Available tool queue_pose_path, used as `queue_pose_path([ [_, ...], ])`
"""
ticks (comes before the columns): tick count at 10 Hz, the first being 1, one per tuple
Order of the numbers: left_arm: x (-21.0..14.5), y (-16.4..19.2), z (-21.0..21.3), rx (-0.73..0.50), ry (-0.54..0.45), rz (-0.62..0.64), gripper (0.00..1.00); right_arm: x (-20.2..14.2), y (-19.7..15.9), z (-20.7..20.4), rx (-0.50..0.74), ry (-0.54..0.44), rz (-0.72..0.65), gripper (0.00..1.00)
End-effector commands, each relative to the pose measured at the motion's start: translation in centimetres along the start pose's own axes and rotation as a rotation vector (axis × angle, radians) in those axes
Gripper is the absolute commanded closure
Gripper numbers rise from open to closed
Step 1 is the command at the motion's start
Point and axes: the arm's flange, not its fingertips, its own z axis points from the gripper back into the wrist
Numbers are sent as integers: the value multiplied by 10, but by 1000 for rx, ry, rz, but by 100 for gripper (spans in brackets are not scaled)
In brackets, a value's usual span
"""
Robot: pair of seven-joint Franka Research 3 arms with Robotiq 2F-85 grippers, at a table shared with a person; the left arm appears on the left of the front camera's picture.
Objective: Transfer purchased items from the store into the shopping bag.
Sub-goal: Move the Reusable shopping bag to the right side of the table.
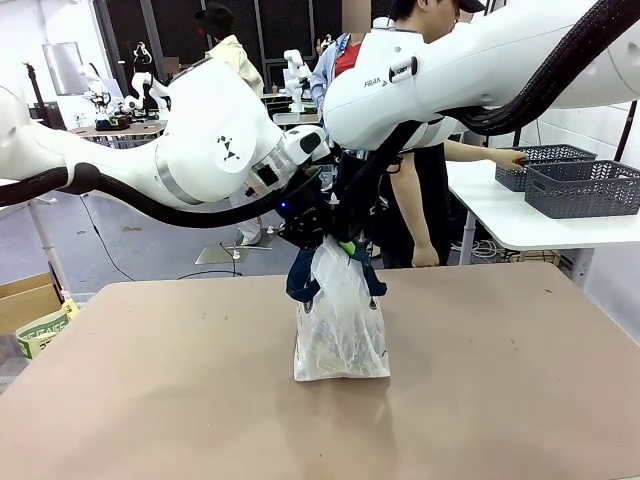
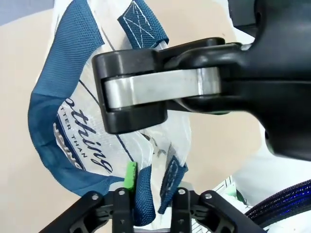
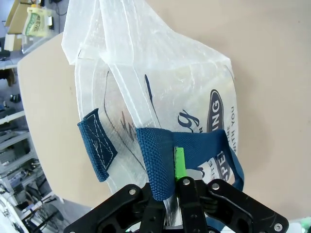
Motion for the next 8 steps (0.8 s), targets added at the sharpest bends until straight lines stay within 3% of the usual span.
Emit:
queue_pose_path([
  [1,-6,3,6,56,8,10,100,2,1,0,18,-14,-3,100],
  [8,-5,5,17,105,-29,-6,100,1,-12,2,87,-16,38,100],
])
